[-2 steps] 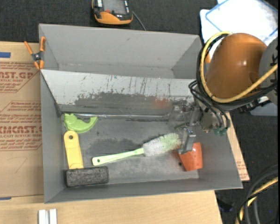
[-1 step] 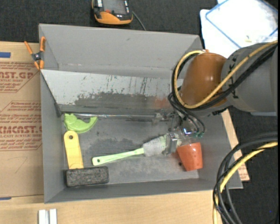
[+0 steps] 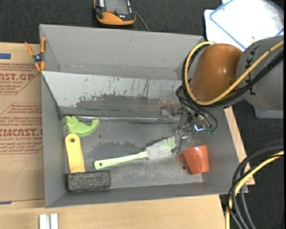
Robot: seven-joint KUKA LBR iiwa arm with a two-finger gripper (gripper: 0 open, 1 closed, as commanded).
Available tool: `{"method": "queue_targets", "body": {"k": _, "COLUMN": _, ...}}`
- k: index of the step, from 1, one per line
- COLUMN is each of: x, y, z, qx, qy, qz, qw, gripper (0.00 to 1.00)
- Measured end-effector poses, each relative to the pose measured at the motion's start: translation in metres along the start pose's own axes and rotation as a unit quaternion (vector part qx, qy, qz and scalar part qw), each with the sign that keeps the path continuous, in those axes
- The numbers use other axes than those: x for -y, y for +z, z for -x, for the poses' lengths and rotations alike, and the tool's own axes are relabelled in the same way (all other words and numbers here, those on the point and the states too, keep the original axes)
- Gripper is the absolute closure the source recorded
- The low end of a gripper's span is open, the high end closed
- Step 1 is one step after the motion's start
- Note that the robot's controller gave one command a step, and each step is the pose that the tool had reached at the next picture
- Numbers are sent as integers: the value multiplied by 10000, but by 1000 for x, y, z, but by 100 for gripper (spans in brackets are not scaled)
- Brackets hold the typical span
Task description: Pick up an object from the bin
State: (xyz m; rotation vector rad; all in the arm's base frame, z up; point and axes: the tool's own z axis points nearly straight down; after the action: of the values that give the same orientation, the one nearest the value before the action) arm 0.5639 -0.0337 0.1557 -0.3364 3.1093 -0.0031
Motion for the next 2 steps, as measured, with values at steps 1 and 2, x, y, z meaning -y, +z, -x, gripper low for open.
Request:
{"method": "queue_targets", "body": {"k": 1, "x": -8, "y": 57, "z": -14, "qx": -67, "qy": 193, "qz": 26, "qw": 9998, "gripper": 0}}
{"method": "queue_targets", "body": {"k": 2, "x": 9, "y": 86, "z": 2, "qx": 53, "qy": -211, "qz": -13, "qw": 9998, "gripper": 0}}
